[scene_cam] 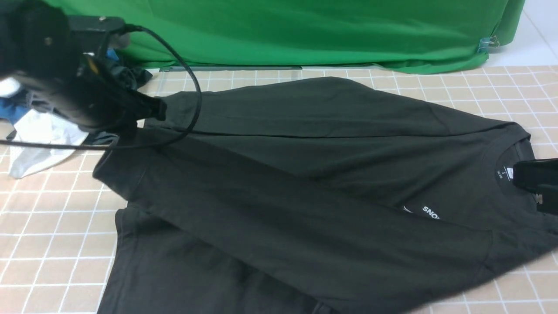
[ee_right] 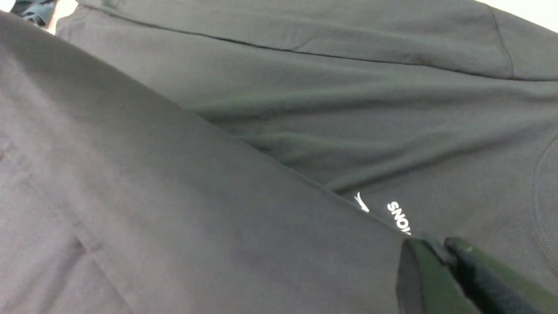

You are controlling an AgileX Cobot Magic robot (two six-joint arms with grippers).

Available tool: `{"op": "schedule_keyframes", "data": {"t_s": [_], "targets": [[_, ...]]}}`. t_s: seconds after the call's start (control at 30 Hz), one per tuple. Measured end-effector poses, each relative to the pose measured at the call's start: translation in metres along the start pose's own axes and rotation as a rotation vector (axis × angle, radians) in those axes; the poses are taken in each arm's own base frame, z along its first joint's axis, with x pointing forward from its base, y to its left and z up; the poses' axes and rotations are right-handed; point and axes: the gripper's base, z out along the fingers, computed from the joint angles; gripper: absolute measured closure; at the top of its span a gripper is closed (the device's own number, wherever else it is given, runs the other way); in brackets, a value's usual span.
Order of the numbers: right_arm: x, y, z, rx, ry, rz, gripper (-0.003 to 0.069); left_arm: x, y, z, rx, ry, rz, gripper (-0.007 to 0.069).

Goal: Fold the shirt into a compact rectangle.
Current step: 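Fold the left side of the black T-shirt inward over its body, then grab the top left corner of the dark shirt with the left gripper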

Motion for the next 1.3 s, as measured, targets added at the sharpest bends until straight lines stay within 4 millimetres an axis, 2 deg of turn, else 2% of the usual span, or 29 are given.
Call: {"op": "schedule_keyframes", "data": {"t_s": [0.33,0.4,0.5,0.6,0.67,0.7,0.77,0.87,0.9,0.93,0.97,1.03,1.07,1.1,1.2,1.23,1.3], "targets": [[0.000,0.000,0.000,0.000,0.000,0.000,0.0567,-0.004,-0.003,0.052,-0.038,0.044,0.075,0.0589],[0.000,0.000,0.000,0.000,0.000,0.000,0.0567,-0.004,-0.003,0.057,-0.045,0.047,0.081,0.0571],[0.001,0.000,0.001,0.000,0.009,0.001,0.0567,-0.005,-0.002,0.059,-0.060,0.031,0.086,0.0475],[0.002,0.000,0.005,-0.005,0.062,0.007,0.0567,-0.009,-0.002,0.053,-0.059,0.017,0.033,0.0387],[0.000,0.000,0.008,-0.010,0.099,0.015,0.0567,-0.010,-0.002,0.047,-0.051,0.018,-0.013,0.0368],[-0.002,0.001,0.011,-0.017,0.155,0.028,0.0567,-0.011,-0.001,0.035,-0.038,0.021,-0.082,0.0360],[-0.005,0.002,0.017,-0.024,0.224,0.040,0.0567,-0.009,-0.002,0.019,-0.013,0.034,-0.146,0.0384],[-0.005,0.001,0.028,-0.028,0.319,0.057,0.0557,0.002,-0.006,-0.011,0.072,0.058,-0.208,0.0487],[-0.005,0.001,0.030,-0.027,0.331,0.060,0.0554,0.003,-0.006,-0.013,0.079,0.060,-0.210,0.0495],[-0.001,0.000,0.036,-0.027,0.387,0.071,0.0525,0.018,-0.012,-0.025,0.140,0.075,-0.211,0.0566],[0.002,-0.001,0.040,-0.026,0.415,0.077,0.0503,0.024,-0.016,-0.031,0.167,0.076,-0.214,0.0585],[0.013,-0.005,0.052,-0.018,0.492,0.102,0.0417,0.051,-0.028,-0.037,0.212,0.126,-0.218,0.0609],[0.014,-0.005,0.053,-0.017,0.499,0.105,0.0409,0.054,-0.028,-0.037,0.211,0.130,-0.220,0.0612],[0.028,-0.008,0.064,-0.004,0.561,0.132,0.0329,0.074,-0.038,-0.038,0.232,0.170,-0.216,0.0614],[0.050,-0.007,0.082,-0.001,0.631,0.139,0.0223,0.109,-0.055,-0.023,0.239,0.265,-0.172,0.0614],[0.053,-0.006,0.085,-0.002,0.643,0.138,0.0216,0.111,-0.058,-0.022,0.240,0.269,-0.167,0.0614],[0.066,0.000,0.101,-0.006,0.672,0.123,0.0159,0.131,-0.067,-0.007,0.215,0.341,-0.164,0.0614]]}}
